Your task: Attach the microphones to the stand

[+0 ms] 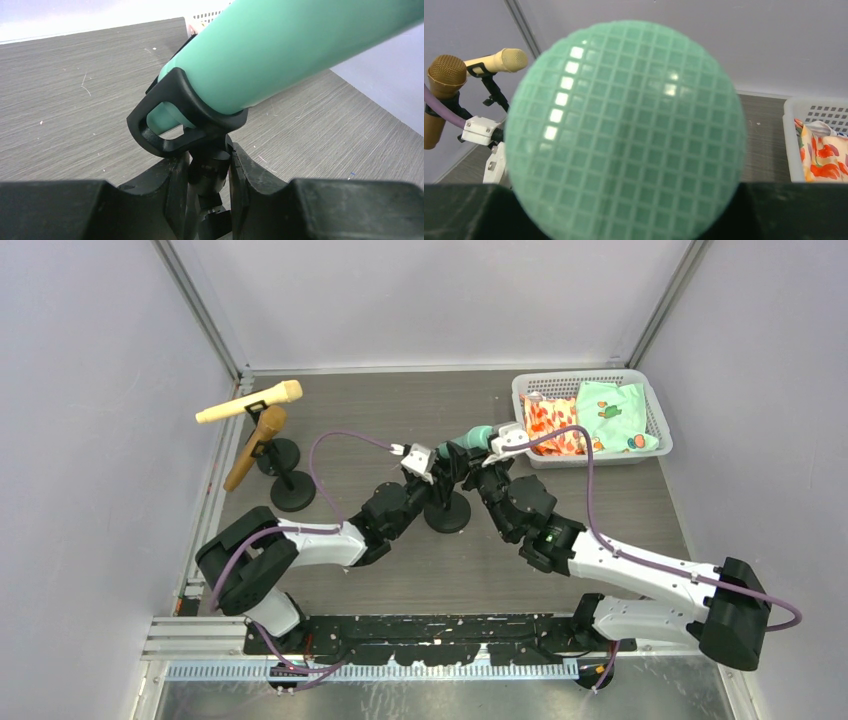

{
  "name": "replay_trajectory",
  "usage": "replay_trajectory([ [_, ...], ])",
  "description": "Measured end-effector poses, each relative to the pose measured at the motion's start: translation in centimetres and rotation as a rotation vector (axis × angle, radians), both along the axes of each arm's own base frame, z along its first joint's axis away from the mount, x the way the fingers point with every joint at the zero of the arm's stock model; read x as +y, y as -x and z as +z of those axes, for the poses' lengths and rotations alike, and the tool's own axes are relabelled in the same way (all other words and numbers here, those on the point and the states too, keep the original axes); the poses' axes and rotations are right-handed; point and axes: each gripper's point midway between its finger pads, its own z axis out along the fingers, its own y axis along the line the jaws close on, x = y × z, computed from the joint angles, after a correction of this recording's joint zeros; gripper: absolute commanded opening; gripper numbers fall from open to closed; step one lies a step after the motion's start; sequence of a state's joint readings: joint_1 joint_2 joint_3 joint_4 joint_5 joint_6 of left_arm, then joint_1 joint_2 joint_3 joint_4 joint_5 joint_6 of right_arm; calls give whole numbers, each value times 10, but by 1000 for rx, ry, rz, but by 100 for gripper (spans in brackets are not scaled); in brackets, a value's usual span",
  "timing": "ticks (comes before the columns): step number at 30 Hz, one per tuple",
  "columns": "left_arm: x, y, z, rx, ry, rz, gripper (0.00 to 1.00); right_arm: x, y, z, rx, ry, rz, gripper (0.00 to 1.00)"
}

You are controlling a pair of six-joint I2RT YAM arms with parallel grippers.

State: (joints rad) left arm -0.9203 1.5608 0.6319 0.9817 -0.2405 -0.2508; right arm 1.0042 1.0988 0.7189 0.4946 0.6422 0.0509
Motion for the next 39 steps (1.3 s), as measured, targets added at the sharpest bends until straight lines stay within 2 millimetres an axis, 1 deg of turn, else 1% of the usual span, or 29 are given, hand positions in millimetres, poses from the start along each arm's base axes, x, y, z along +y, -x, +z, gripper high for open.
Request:
replay_trajectory([
  [4,2,-2,0,-4,-3,6,0,4,-7,-3,26,15,17,1],
  [11,1,-2,-1,-11,-14,3,0,11,-11,-4,94,87,38,1],
  [16,1,-2,-1,-14,-15,2,0,13,-15,-7,119,102,33,1],
  [24,2,-3,-1,-15,-18,9,0,20,-23,-21,138,123,24,1],
  [34,4,-3,-2,-15,-16,13,0,27,-36,-34,141,120,22,1],
  [39,4,-2,-3,-17,-20,12,0,31,-43,-46,153,123,25,1],
])
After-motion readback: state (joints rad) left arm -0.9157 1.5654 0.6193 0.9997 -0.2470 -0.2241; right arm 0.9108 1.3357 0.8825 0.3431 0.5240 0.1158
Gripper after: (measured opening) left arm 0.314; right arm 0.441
